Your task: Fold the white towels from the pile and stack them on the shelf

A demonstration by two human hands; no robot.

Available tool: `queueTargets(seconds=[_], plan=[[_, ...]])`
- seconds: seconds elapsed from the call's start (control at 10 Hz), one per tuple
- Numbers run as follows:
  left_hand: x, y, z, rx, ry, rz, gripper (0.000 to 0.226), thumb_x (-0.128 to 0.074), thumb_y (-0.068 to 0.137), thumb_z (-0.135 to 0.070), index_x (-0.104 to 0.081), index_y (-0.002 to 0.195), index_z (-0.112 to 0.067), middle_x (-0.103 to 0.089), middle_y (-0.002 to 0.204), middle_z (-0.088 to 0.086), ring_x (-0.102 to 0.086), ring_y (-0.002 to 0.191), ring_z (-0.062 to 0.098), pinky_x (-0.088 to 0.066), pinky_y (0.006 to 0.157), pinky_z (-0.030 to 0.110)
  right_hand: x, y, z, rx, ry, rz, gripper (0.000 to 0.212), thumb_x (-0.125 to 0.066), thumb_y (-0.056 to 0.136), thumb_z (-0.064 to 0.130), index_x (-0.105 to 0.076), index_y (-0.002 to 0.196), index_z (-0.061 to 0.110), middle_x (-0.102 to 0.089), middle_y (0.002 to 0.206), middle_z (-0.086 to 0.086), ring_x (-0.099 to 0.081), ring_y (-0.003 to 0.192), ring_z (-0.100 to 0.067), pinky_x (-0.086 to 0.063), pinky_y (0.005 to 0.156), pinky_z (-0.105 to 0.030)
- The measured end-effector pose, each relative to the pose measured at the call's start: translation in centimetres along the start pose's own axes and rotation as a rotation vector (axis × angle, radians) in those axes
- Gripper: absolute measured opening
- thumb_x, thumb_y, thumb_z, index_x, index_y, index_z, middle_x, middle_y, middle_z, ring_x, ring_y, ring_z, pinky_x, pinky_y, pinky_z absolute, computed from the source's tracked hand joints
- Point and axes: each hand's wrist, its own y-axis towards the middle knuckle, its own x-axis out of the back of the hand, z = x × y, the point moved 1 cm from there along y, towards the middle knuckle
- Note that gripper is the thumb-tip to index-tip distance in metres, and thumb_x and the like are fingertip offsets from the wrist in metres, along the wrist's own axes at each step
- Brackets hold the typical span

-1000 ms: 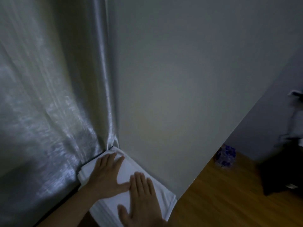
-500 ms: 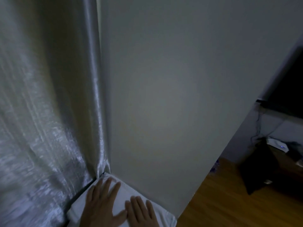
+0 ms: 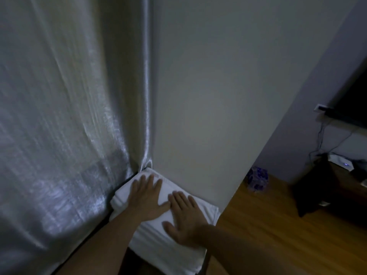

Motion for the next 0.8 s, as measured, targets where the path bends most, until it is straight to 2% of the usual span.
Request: queueTargets(seconds=[0.1,0.3,0.4,0.5,0.6,0.7,0.8], plan=[[0.7,-0.2,-0.4,-0.044,0.020,-0.145,0.094,-0.021,0.084,-0.073,-0.019,0.159,-0.018,-0.017,0.167,0.009,-0.012,0.153,0.033,-0.006,0.123,0.051,0.8,0.2,-0.2,0.035,0.025,-0.061,0.101,-0.006,0.086,0.080,-0.001,0.163,0.015,0.003,0.171,-0.003,0.009,0.157,-0.017,0.003,0.128,-0.041],[-2.6,-0.4,0.2,0.046,0.030,-0.128,0.100,-0.015,0.085,-0.080,-0.005,0.162,-0.018,0.001,0.169,0.015,0.007,0.155,0.038,0.005,0.124,0.054,-1.5,0.4,0.0,0.034,0.017,-0.080,0.086,-0.022,0.099,0.068,0.003,0.163,0.016,0.008,0.171,-0.001,0.017,0.156,-0.013,0.004,0.127,-0.042],[-3.7,-0.2,0.3,0.051,0.025,-0.188,0.100,-0.012,0.083,-0.081,-0.006,0.162,-0.019,0.001,0.169,0.013,0.008,0.155,0.035,0.004,0.124,0.054,-2.4,0.7,-0.3,0.033,0.024,-0.134,0.083,-0.024,0.100,0.067,0.000,0.163,0.018,0.005,0.171,0.000,0.016,0.156,-0.011,0.003,0.128,-0.041],[-3.7,0.9,0.3,0.056,0.012,-0.180,0.100,-0.015,0.083,-0.081,-0.005,0.162,-0.021,0.002,0.170,0.011,0.007,0.155,0.036,0.004,0.124,0.054,-2.5,1.2,-1.0,0.028,0.037,-0.132,0.082,-0.024,0.100,0.066,-0.001,0.163,0.019,0.004,0.171,0.000,0.015,0.156,-0.010,0.003,0.128,-0.040],[-3.7,1.0,-0.1,0.042,0.037,-0.158,0.099,-0.018,0.084,-0.081,-0.005,0.162,-0.021,0.001,0.170,0.010,0.005,0.155,0.037,0.004,0.124,0.054,-2.4,1.3,-1.0,0.019,0.012,-0.083,0.084,-0.023,0.099,0.065,0.000,0.163,0.016,0.005,0.171,-0.002,0.014,0.156,-0.013,0.003,0.128,-0.041],[-2.5,0.5,-0.2,0.058,0.085,-0.087,0.097,-0.019,0.086,-0.080,-0.001,0.162,-0.021,0.002,0.169,0.011,0.004,0.154,0.039,0.002,0.123,0.055,-1.1,1.4,-0.5,-0.005,-0.040,0.045,0.088,-0.018,0.097,0.068,0.004,0.162,0.013,0.010,0.171,-0.004,0.016,0.156,-0.017,0.003,0.127,-0.043],[-0.4,-1.0,-1.0,0.035,0.110,-0.080,0.090,-0.016,0.089,-0.071,-0.010,0.161,-0.018,-0.009,0.169,0.011,-0.009,0.154,0.038,-0.008,0.123,0.057,1.6,0.9,0.5,0.005,-0.138,0.132,0.092,-0.015,0.096,0.071,0.007,0.162,0.010,0.011,0.170,-0.009,0.011,0.157,-0.022,0.002,0.128,-0.043]])
